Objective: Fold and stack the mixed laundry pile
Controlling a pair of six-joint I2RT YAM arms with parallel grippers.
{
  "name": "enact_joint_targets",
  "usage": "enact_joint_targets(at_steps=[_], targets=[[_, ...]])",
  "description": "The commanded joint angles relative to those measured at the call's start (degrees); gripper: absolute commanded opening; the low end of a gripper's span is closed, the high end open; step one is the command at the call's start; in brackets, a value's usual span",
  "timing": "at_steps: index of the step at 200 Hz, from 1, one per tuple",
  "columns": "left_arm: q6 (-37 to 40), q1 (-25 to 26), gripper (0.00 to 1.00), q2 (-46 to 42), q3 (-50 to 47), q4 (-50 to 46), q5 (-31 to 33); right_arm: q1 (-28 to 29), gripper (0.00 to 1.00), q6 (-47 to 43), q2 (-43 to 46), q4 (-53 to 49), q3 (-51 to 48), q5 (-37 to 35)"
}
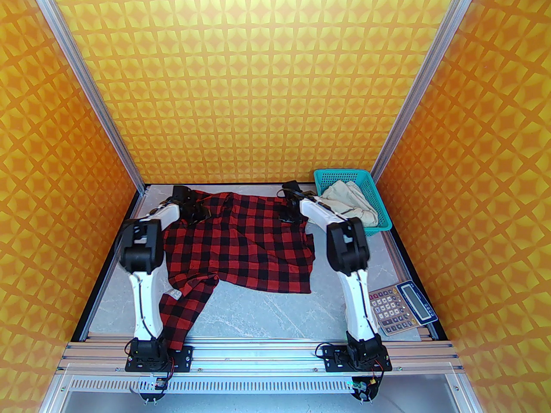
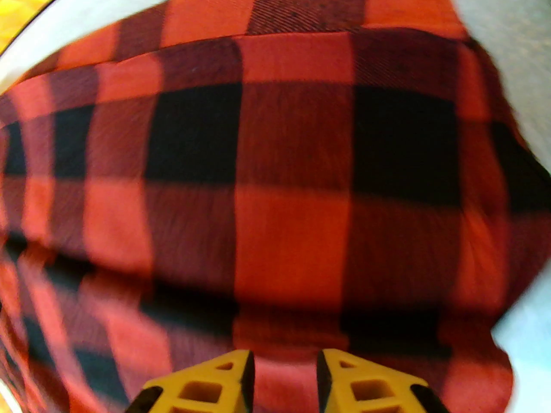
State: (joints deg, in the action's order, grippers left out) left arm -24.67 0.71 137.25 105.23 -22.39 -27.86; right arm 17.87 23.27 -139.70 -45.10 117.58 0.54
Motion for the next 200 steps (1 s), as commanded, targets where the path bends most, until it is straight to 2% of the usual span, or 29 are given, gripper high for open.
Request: enact_joint_targets(at_steps=[1,28,50,64,76,106,124,137,152,174,200], targets=[[-4.1,-0.3,0.2,6.8,8.2,0.8,-2.6,-0.4,0.31,-0.3,-6.5,-4.6,8.6,0.3],[-6.8,-1.0,0.2,13.7,16.2,1.7,-3.1,-1.3,0.34,0.1,-15.6,-8.3,21.7,1.4],[-8.8,-1.4,0.21,17.1,19.0,4.9,-4.6,-2.6,0.38,1.5,-20.2,-8.3,29.0,3.4],[-9.7,-1.5,0.23,17.9,19.5,7.5,-5.7,-3.3,0.4,1.7,-21.1,-5.3,29.9,3.9],[-9.0,-1.6,0.26,17.7,20.0,8.8,-6.7,-4.2,0.41,2.3,-21.5,-2.3,30.2,7.7],[-4.3,-1.9,0.39,11.9,19.9,4.3,-7.7,-4.3,0.43,0.9,-17.0,-1.2,30.0,8.5],[0.7,-1.9,0.5,4.1,15.8,1.5,-7.5,-4.2,0.44,1.1,-9.7,0.6,24.5,9.6],[4.6,-1.6,0.54,-2.9,11.3,-1.1,-5.8,-3.8,0.46,0.7,-2.9,2.4,18.4,9.3],[6.5,-1.6,0.57,-12.2,1.2,-1.9,-3.3,-2.8,0.47,0.7,5.4,4.7,9.3,8.4],[6.4,-3.3,0.59,-26.5,-16.3,-2.8,5.0,-0.9,0.49,2.0,18.7,9.6,-8.3,8.5],[3.7,-8.6,0.63,-39.9,-35.7,-1.6,6.3,-0.3,0.49,7.6,33.3,15.7,-30.9,11.8]])
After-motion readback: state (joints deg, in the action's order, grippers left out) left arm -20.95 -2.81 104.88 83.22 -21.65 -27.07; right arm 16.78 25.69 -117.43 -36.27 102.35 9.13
